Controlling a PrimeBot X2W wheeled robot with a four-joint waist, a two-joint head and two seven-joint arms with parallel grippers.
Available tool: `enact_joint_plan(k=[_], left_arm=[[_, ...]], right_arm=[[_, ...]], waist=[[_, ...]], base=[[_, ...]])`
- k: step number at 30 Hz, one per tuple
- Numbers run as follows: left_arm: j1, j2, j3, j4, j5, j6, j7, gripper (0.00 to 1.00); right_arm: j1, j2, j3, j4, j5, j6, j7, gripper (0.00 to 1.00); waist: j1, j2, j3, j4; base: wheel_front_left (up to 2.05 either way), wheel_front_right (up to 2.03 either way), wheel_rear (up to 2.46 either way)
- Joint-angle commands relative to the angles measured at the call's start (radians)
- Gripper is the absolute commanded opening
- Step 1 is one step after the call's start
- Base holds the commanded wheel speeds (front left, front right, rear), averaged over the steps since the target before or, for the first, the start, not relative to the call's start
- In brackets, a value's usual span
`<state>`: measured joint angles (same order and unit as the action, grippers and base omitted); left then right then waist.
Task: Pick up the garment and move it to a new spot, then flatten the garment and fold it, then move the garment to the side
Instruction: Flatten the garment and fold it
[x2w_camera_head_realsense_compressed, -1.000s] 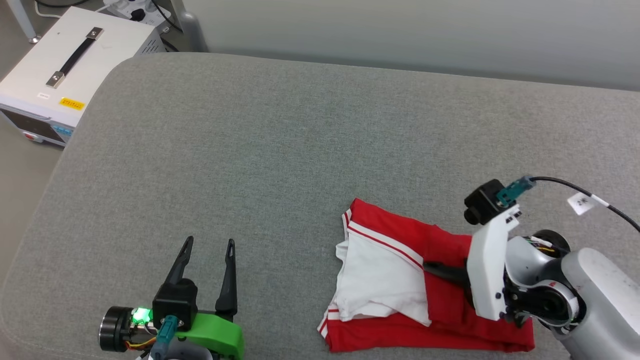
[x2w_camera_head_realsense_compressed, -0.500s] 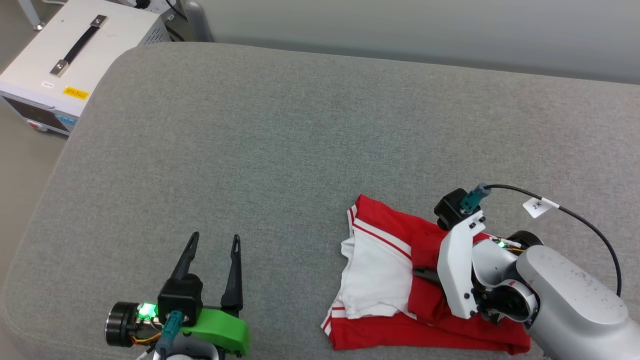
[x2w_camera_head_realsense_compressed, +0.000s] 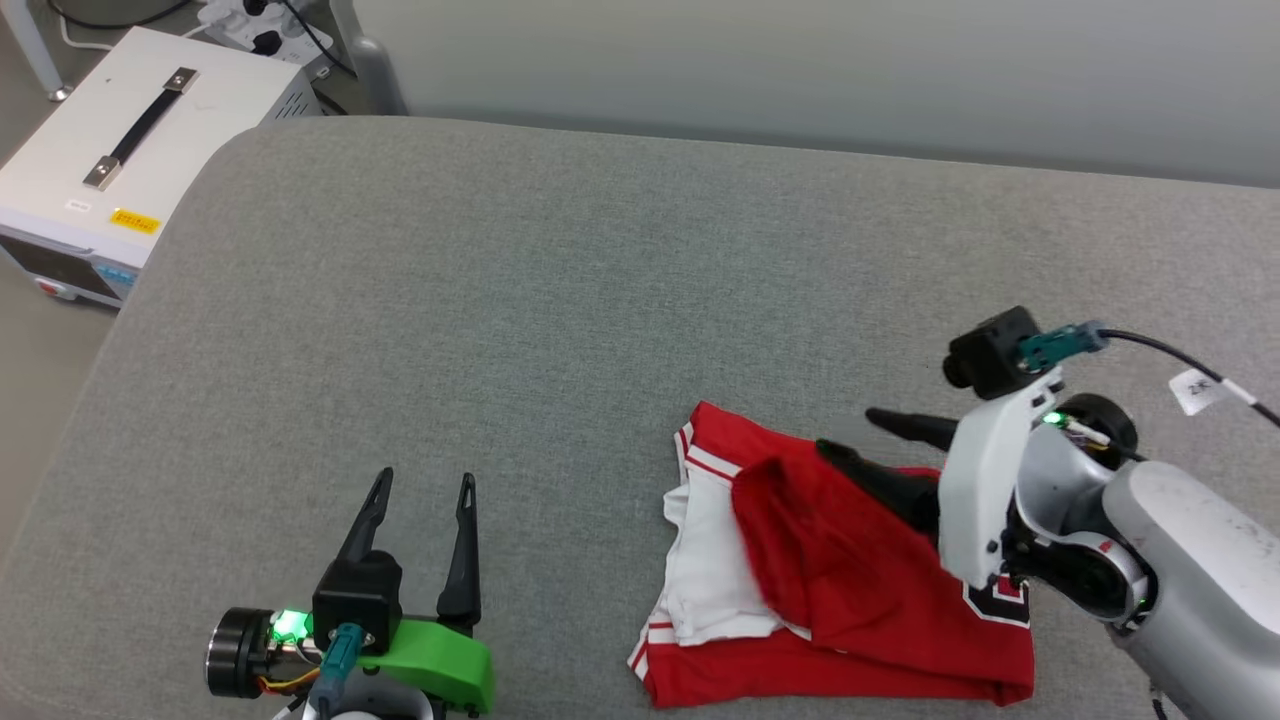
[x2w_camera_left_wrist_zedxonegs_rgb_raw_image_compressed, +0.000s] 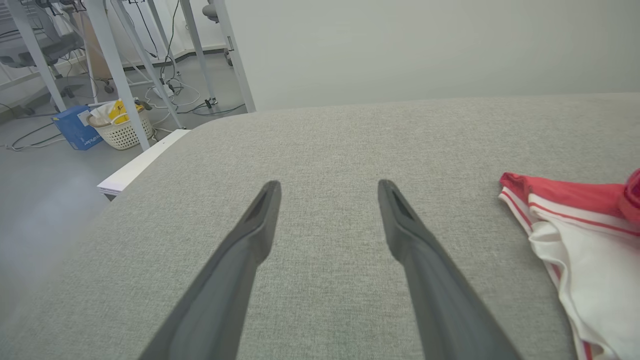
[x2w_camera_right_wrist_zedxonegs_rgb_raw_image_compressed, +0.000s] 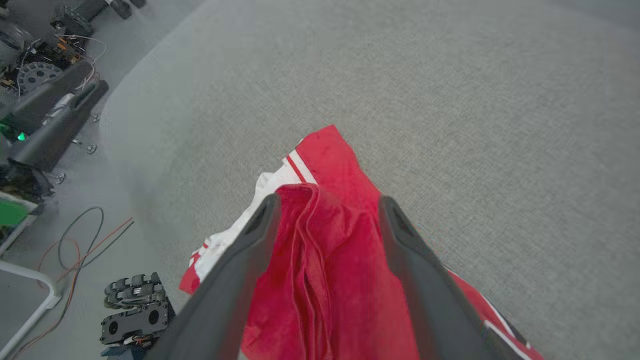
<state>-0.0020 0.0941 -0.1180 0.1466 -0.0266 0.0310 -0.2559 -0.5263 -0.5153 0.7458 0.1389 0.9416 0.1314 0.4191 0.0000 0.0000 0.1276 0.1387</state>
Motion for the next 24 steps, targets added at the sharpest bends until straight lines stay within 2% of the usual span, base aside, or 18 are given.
enact_joint_plan(k=[1, 6, 7, 8, 9, 13, 16, 24], left_arm=[[0.004, 0.004, 0.003, -0.002, 0.009, 0.004, -0.006, 1.00], [0.014, 0.010, 0.007, -0.005, 0.009, 0.002, -0.006, 1.00], [0.020, 0.015, 0.010, -0.008, 0.008, 0.002, -0.006, 1.00], [0.023, 0.017, 0.011, -0.009, 0.007, 0.001, -0.006, 1.00], [0.028, 0.023, 0.013, -0.014, 0.009, 0.001, -0.006, 1.00], [0.040, 0.024, 0.012, -0.021, 0.010, 0.001, -0.006, 1.00], [0.045, 0.025, 0.009, -0.025, 0.010, 0.000, -0.006, 1.00], [0.050, 0.030, 0.003, -0.041, 0.013, 0.001, -0.006, 1.00]], right_arm=[[0.024, -0.018, -0.019, -0.021, -0.015, -0.001, -0.031, 1.00], [0.083, -0.038, -0.145, -0.054, -0.116, -0.001, -0.208, 1.00], [0.131, -0.009, -0.244, -0.038, -0.188, -0.001, -0.322, 1.00], [0.149, 0.001, -0.279, -0.030, -0.227, -0.001, -0.361, 1.00], [0.201, 0.035, -0.382, -0.002, -0.346, -0.001, -0.468, 1.00], [0.276, 0.098, -0.482, 0.011, -0.471, -0.001, -0.569, 1.00], [0.326, 0.151, -0.546, 0.004, -0.516, -0.001, -0.620, 1.00], [0.447, 0.247, -0.704, -0.077, -0.635, -0.001, -0.677, 1.00]], waist=[[0.0000, 0.0000, -0.015, -0.015], [0.0000, 0.0000, -0.034, -0.036], [0.0000, 0.0000, -0.045, -0.046], [0.0000, 0.0000, -0.049, -0.049], [0.0000, 0.0000, -0.061, -0.058], [0.0000, 0.0000, -0.074, -0.067], [0.0000, 0.0000, -0.079, -0.071], [0.0000, 0.0000, -0.089, -0.076]], base=[[0.00, 0.00, 0.00], [0.00, 0.00, 0.00], [0.00, 0.00, 0.00], [0.00, 0.00, 0.00], [0.00, 0.00, 0.00], [0.00, 0.00, 0.00], [0.00, 0.00, 0.00], [0.00, 0.00, 0.00]])
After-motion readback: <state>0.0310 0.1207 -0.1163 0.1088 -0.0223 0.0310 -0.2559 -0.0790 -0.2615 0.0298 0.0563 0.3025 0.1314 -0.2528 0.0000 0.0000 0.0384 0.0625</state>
